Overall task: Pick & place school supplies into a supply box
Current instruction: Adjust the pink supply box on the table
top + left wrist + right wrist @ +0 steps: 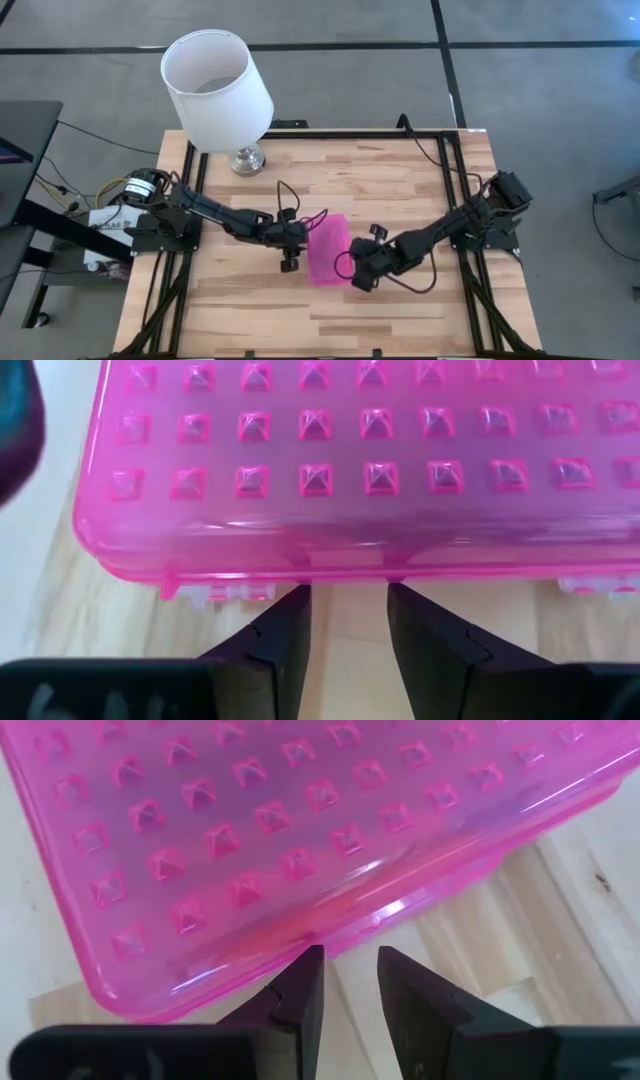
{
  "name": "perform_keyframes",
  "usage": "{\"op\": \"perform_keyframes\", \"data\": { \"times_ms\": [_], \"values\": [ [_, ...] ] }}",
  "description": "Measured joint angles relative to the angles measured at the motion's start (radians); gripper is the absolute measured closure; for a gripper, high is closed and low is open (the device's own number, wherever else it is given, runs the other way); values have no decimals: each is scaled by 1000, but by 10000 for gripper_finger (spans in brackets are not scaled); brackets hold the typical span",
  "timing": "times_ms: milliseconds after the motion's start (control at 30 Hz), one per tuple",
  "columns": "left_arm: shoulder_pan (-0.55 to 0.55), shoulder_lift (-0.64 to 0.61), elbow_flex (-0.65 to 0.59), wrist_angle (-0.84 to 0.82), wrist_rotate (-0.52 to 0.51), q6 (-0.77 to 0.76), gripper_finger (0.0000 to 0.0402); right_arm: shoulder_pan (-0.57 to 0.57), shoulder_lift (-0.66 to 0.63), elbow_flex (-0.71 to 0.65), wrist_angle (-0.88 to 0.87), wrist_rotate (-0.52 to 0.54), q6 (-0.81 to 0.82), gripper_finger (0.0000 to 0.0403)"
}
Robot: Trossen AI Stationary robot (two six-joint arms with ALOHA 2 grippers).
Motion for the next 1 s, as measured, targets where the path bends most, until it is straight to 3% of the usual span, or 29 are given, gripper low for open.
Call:
{"op": "perform_keyframes", "data": {
  "times_ms": [467,1000],
  "values": [
    [71,0,0,17,7,42,273,-17,0,0,-35,2,-3,310],
    [79,-1,0,27,19,40,273,-17,0,0,-44,2,-3,310]
  ]
}}
